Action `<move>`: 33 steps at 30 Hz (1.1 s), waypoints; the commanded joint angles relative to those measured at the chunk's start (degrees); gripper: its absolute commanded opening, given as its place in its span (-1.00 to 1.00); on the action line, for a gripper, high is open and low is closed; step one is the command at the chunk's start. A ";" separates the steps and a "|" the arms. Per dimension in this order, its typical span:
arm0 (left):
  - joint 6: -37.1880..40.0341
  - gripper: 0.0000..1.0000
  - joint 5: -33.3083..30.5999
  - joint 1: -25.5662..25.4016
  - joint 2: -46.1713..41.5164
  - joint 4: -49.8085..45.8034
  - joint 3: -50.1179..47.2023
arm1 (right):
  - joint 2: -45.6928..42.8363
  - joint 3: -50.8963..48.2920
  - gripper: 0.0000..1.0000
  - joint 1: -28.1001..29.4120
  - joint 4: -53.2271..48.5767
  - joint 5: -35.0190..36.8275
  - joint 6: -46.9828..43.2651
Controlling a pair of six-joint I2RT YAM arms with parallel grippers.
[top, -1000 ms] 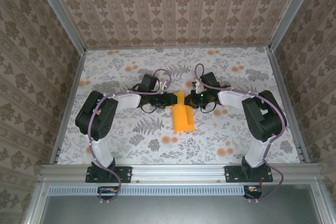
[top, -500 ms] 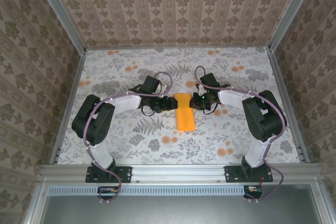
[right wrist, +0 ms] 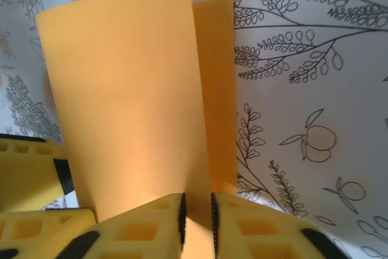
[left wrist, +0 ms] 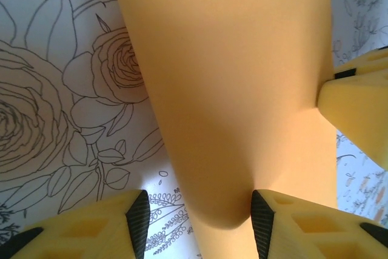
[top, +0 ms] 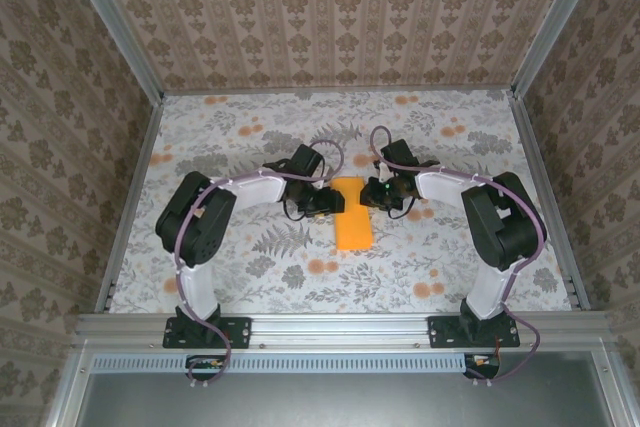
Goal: Fold a paper plane with a square sheet of paper (fold left side to right side)
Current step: First fold in half a square sheet of paper at the center of the table.
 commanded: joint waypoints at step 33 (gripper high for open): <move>4.68 -0.02 -5.10 -2.47 6.76 -11.56 7.20 | -18.52 -9.05 0.20 -3.46 2.50 12.31 -0.12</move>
